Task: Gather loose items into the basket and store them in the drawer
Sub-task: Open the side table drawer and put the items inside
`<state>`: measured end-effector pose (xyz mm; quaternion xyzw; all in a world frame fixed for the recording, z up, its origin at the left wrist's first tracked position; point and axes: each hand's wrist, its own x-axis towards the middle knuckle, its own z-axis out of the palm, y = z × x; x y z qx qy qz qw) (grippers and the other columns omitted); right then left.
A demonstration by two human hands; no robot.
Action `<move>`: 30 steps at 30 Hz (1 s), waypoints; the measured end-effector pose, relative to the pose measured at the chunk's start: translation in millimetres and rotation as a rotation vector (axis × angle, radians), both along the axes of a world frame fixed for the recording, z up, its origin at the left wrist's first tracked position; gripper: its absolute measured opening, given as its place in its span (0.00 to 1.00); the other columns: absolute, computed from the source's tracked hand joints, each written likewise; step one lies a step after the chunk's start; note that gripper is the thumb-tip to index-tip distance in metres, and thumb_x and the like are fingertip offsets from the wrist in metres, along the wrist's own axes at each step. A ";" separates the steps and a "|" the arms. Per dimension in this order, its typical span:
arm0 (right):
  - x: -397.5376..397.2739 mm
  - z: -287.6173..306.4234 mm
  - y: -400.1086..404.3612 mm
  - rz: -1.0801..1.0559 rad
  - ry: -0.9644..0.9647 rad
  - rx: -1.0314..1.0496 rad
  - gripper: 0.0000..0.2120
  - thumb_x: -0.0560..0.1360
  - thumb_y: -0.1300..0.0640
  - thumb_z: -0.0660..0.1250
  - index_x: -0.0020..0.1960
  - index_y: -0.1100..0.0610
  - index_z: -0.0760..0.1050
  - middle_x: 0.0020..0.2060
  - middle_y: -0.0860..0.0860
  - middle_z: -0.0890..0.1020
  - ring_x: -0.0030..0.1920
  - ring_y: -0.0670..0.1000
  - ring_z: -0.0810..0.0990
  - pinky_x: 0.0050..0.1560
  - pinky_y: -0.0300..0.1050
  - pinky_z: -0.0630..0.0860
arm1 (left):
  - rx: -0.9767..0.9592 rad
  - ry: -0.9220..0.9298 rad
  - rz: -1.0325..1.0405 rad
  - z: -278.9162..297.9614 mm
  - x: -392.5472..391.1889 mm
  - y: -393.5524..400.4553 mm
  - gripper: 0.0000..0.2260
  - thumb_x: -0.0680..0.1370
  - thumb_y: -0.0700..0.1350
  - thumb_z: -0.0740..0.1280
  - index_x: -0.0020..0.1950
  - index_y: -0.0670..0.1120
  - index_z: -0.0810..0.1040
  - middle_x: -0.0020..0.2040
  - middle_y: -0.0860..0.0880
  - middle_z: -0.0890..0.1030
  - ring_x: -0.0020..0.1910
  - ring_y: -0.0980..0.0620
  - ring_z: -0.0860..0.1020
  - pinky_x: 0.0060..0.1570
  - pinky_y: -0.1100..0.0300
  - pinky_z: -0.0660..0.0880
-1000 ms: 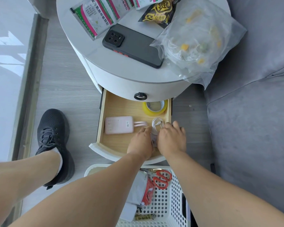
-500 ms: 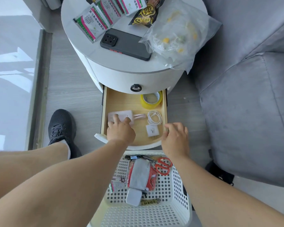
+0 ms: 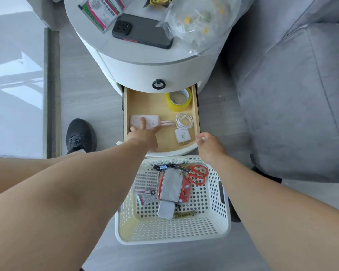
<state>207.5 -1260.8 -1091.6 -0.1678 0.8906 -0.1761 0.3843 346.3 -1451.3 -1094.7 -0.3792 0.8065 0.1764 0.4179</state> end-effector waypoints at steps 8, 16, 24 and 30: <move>27.4 24.0 22.7 0.411 0.764 -0.268 0.08 0.83 0.52 0.61 0.48 0.53 0.75 0.43 0.50 0.76 0.45 0.53 0.73 0.43 0.51 0.74 | -0.220 0.695 -0.044 36.5 18.3 16.4 0.12 0.81 0.48 0.59 0.59 0.53 0.80 0.58 0.49 0.80 0.57 0.44 0.79 0.47 0.49 0.80; 104.0 -12.7 60.3 0.695 -0.117 0.301 0.10 0.81 0.56 0.61 0.53 0.56 0.80 0.47 0.56 0.83 0.49 0.59 0.83 0.50 0.51 0.81 | 0.133 0.218 -0.276 36.6 53.6 104.0 0.13 0.83 0.49 0.56 0.49 0.48 0.79 0.44 0.49 0.80 0.42 0.48 0.78 0.41 0.54 0.76; 94.8 -18.0 67.6 0.377 -0.499 0.190 0.31 0.79 0.63 0.65 0.79 0.45 0.68 0.76 0.54 0.73 0.65 0.54 0.79 0.62 0.50 0.80 | 0.500 0.338 0.890 -20.6 106.4 130.2 0.13 0.85 0.47 0.61 0.62 0.46 0.82 0.60 0.51 0.80 0.57 0.46 0.79 0.62 0.49 0.76; 115.1 -17.8 59.6 0.190 -0.450 0.110 0.46 0.71 0.37 0.76 0.81 0.41 0.56 0.66 0.46 0.78 0.57 0.52 0.81 0.56 0.47 0.80 | 0.788 0.373 1.322 -9.1 76.9 155.3 0.11 0.83 0.43 0.60 0.54 0.41 0.80 0.52 0.44 0.88 0.55 0.45 0.83 0.65 0.47 0.77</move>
